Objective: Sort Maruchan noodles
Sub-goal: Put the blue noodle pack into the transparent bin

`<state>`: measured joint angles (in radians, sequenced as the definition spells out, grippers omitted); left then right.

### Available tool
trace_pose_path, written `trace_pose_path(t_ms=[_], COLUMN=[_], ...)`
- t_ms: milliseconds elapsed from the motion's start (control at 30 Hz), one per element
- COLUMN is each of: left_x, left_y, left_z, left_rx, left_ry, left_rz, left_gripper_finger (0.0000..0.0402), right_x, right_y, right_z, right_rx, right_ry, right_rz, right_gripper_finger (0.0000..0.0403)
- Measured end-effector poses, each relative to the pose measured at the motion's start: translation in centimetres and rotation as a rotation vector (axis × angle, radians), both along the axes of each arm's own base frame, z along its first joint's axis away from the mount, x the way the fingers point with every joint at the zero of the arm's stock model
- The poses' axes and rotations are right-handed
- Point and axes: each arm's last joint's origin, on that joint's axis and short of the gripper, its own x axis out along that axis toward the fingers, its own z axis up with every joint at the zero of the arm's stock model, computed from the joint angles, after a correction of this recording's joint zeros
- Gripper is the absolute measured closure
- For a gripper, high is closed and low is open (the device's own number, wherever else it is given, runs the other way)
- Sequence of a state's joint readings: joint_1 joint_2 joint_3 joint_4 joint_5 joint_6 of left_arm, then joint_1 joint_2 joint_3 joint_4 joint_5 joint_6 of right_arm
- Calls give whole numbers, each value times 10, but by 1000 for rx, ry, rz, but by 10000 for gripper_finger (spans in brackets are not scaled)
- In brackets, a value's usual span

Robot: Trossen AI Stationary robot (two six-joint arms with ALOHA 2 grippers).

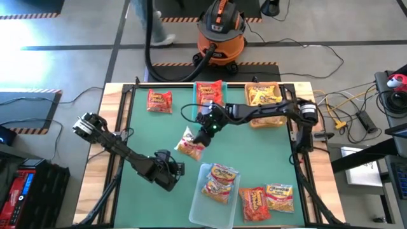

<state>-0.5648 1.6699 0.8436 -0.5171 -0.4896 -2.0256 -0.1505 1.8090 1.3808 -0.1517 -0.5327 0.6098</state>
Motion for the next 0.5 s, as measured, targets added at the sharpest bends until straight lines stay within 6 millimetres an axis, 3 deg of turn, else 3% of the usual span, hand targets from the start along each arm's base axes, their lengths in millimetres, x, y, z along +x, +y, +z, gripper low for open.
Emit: trace_pose_path(t_ms=[267,500], left_x=[-1,-1], left_y=[0,0], left_z=[0,0], left_rx=[4,-6], left_ry=[5,-1], left_rz=[-1,17], left_gripper_finger=[365,365], right_x=[-13,-27], right_y=[40,98], right_z=[24,46], right_rx=[71,29], right_ry=[-21,-59], right_rz=[205,317], right_gripper_finger=[363,365])
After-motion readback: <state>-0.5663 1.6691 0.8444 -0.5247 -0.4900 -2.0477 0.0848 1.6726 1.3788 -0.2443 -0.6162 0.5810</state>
